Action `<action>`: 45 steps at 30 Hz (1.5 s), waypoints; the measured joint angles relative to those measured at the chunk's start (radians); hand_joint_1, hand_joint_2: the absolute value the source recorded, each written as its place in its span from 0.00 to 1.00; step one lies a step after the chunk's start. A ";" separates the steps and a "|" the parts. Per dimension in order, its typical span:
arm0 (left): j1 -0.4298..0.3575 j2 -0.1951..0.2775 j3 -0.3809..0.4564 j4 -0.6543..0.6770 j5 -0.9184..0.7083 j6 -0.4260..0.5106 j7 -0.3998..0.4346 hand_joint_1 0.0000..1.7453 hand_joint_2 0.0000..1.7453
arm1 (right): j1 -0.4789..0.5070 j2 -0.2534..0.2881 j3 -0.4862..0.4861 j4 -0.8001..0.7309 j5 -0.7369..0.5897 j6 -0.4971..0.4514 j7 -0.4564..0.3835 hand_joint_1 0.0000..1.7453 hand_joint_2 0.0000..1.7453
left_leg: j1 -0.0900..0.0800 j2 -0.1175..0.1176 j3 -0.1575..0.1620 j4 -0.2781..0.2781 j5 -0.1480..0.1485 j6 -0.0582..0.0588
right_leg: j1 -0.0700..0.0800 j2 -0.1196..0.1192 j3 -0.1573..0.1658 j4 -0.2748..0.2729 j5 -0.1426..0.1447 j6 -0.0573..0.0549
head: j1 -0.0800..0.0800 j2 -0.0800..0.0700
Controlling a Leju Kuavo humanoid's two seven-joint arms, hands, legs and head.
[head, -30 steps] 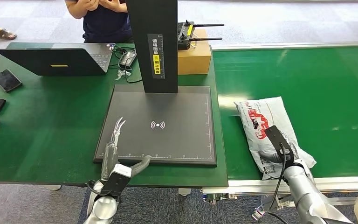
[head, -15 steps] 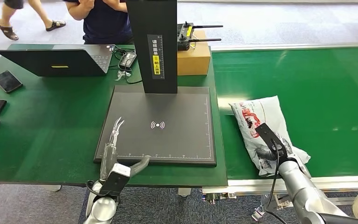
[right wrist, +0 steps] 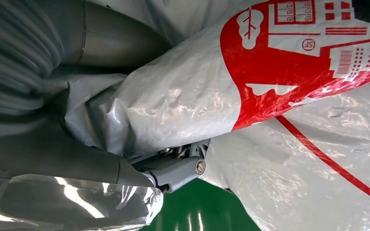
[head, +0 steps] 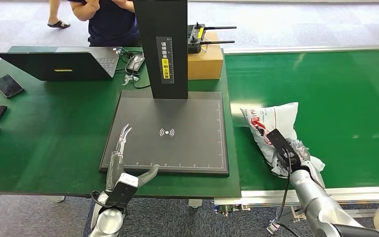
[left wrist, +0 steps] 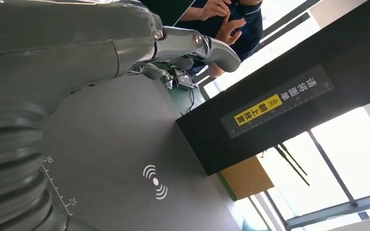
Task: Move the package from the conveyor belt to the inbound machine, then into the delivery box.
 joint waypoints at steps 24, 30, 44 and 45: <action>0.013 0.000 0.017 -0.024 -0.011 -0.003 -0.018 0.00 1.00 | 0.157 0.044 0.093 -0.468 -0.035 -0.195 -0.173 0.93 1.00 | 0.000 -0.003 -0.011 0.000 0.001 0.000 | 0.000 -0.003 -0.010 0.000 -0.001 0.000 | 0.000 0.000; 0.000 -0.002 0.022 -0.024 -0.012 -0.016 -0.021 0.00 1.00 | 0.270 0.049 0.190 -0.710 -0.031 -0.174 -0.185 0.89 1.00 | 0.000 -0.003 -0.011 0.000 0.001 0.000 | 0.000 -0.003 -0.011 0.000 -0.001 0.000 | 0.000 0.000; -0.008 -0.002 0.026 -0.024 -0.010 -0.018 -0.035 0.00 1.00 | 0.317 0.054 0.403 -0.929 0.022 -0.110 -0.214 0.86 1.00 | 0.000 -0.003 -0.012 0.000 0.001 0.000 | 0.000 -0.003 -0.011 0.000 -0.001 0.000 | 0.000 0.000; -0.008 -0.002 0.026 -0.024 -0.009 -0.018 -0.035 0.00 1.00 | 0.309 0.057 0.419 -0.927 0.038 -0.113 -0.210 0.85 1.00 | 0.000 -0.003 -0.012 0.000 0.001 0.000 | 0.000 -0.002 -0.011 0.001 -0.001 0.000 | 0.000 0.000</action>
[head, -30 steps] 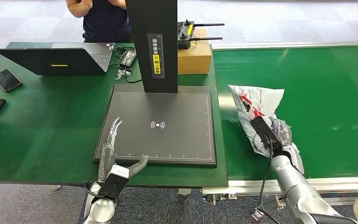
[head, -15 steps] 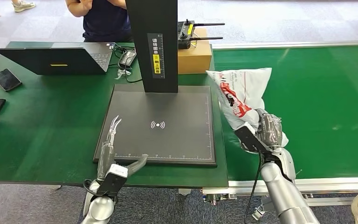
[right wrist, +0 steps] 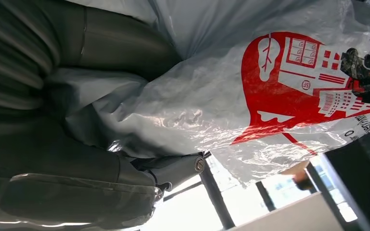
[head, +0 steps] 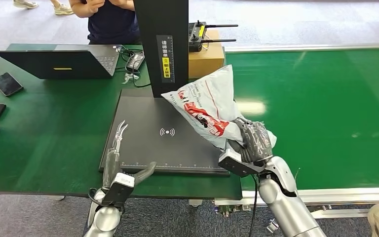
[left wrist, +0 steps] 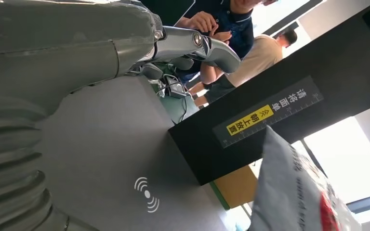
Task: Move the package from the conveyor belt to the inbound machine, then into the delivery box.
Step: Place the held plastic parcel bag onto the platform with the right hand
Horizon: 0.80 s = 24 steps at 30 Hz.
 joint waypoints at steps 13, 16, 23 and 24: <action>-0.001 0.000 0.000 0.000 -0.006 0.001 0.000 0.00 1.00 | -0.129 0.060 0.151 0.132 0.086 -0.009 -0.018 0.78 1.00 | 0.000 0.000 0.000 0.000 0.000 0.000 | 0.000 0.000 0.000 0.000 0.000 0.000 | 0.000 0.000; 0.006 0.000 0.000 -0.003 -0.008 0.006 0.004 0.00 1.00 | -0.165 0.079 0.179 0.184 0.088 -0.012 -0.034 0.76 1.00 | 0.000 0.000 -0.001 0.000 0.000 0.000 | 0.000 0.000 0.000 0.001 0.000 0.000 | 0.000 0.000; 0.035 0.000 0.003 -0.037 -0.022 0.008 0.019 0.00 1.00 | -0.247 0.141 0.257 0.320 0.159 -0.082 -0.042 0.73 1.00 | 0.000 0.000 -0.001 0.000 0.000 0.000 | 0.000 0.000 -0.001 0.001 0.000 0.000 | 0.000 0.000; 0.037 0.000 0.003 -0.039 -0.023 0.007 0.021 0.00 1.00 | -0.253 0.150 0.268 0.335 0.176 -0.094 -0.039 0.72 1.00 | 0.000 0.000 -0.001 0.000 0.000 0.000 | 0.000 0.000 -0.001 0.001 0.000 0.000 | 0.000 0.000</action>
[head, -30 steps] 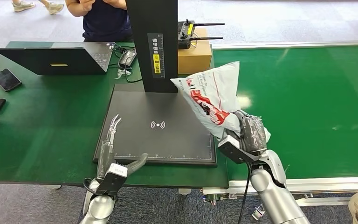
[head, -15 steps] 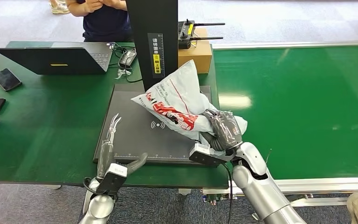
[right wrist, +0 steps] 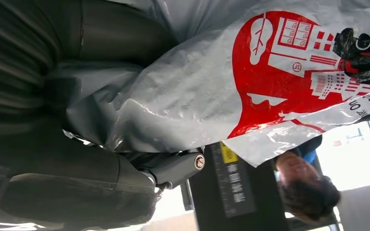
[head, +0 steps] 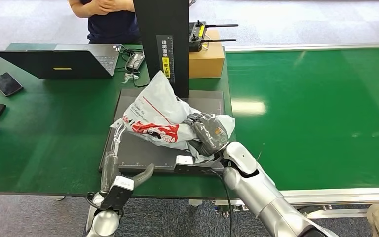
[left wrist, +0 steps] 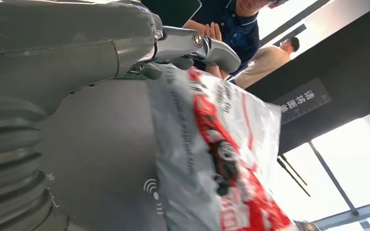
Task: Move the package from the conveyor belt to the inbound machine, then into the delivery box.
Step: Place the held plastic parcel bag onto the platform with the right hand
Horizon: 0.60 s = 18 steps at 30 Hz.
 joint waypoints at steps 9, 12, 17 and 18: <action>0.010 -0.013 0.010 -0.017 -0.019 -0.024 0.004 0.00 1.00 | -0.032 0.055 0.070 0.132 0.088 -0.088 0.045 0.31 1.00 | 0.000 0.000 0.000 0.000 0.000 0.000 | 0.000 0.000 0.000 0.000 0.000 0.000 | 0.000 0.000; 0.008 -0.017 0.016 -0.018 -0.025 -0.034 0.004 0.00 1.00 | -0.043 0.067 0.079 0.177 0.111 -0.120 0.052 0.17 1.00 | 0.000 0.000 0.000 0.000 0.000 0.000 | 0.000 0.000 0.000 0.000 0.000 0.000 | 0.000 0.000; 0.005 -0.020 0.022 -0.018 -0.034 -0.042 0.004 0.00 1.00 | -0.068 0.085 0.088 0.249 0.205 -0.182 0.127 0.00 1.00 | 0.000 0.000 0.000 0.000 0.000 0.000 | 0.000 0.000 0.000 0.000 0.000 0.000 | 0.000 0.000; 0.005 -0.020 0.023 -0.018 -0.035 -0.042 0.004 0.00 1.00 | -0.072 0.087 0.089 0.261 0.222 -0.186 0.144 0.00 1.00 | 0.000 0.000 0.000 0.000 0.000 0.000 | 0.000 0.000 0.000 0.000 0.000 0.000 | 0.000 0.000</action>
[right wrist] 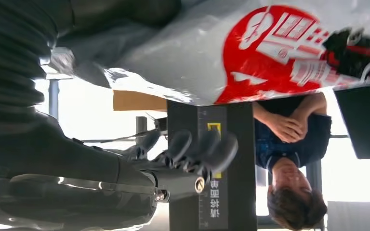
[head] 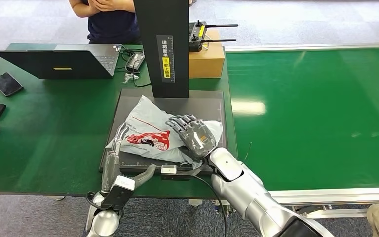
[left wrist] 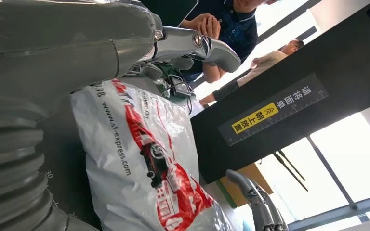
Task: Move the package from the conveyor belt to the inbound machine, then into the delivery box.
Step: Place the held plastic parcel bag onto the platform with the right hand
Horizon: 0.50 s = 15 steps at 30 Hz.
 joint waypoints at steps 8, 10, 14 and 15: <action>-0.004 -0.002 0.004 0.000 -0.001 0.000 -0.003 0.00 1.00 | -0.011 0.009 0.003 0.052 0.011 -0.001 0.010 0.00 1.00 | 0.000 0.000 0.001 0.000 0.000 0.000 | 0.000 0.000 0.000 0.000 0.000 0.000 | 0.000 0.000; -0.007 -0.002 0.006 0.001 0.001 0.000 -0.004 0.00 1.00 | -0.011 0.009 -0.004 0.056 -0.032 0.009 -0.027 0.00 1.00 | 0.000 0.000 0.001 0.000 0.000 0.000 | 0.000 0.000 0.000 0.000 0.000 0.000 | 0.000 0.000; -0.013 -0.002 0.007 0.004 0.005 0.004 -0.008 0.00 1.00 | -0.009 0.009 -0.027 0.054 -0.120 0.039 -0.088 0.00 1.00 | 0.000 0.000 0.001 0.000 0.000 0.000 | 0.000 0.000 0.000 0.000 0.000 0.000 | 0.000 0.000; -0.014 -0.002 0.007 0.005 0.006 0.006 -0.009 0.00 1.00 | -0.007 0.009 -0.033 0.051 -0.136 0.043 -0.096 0.00 1.00 | 0.000 0.000 0.001 0.000 0.000 0.000 | 0.000 0.000 0.000 0.000 0.000 0.000 | 0.000 0.000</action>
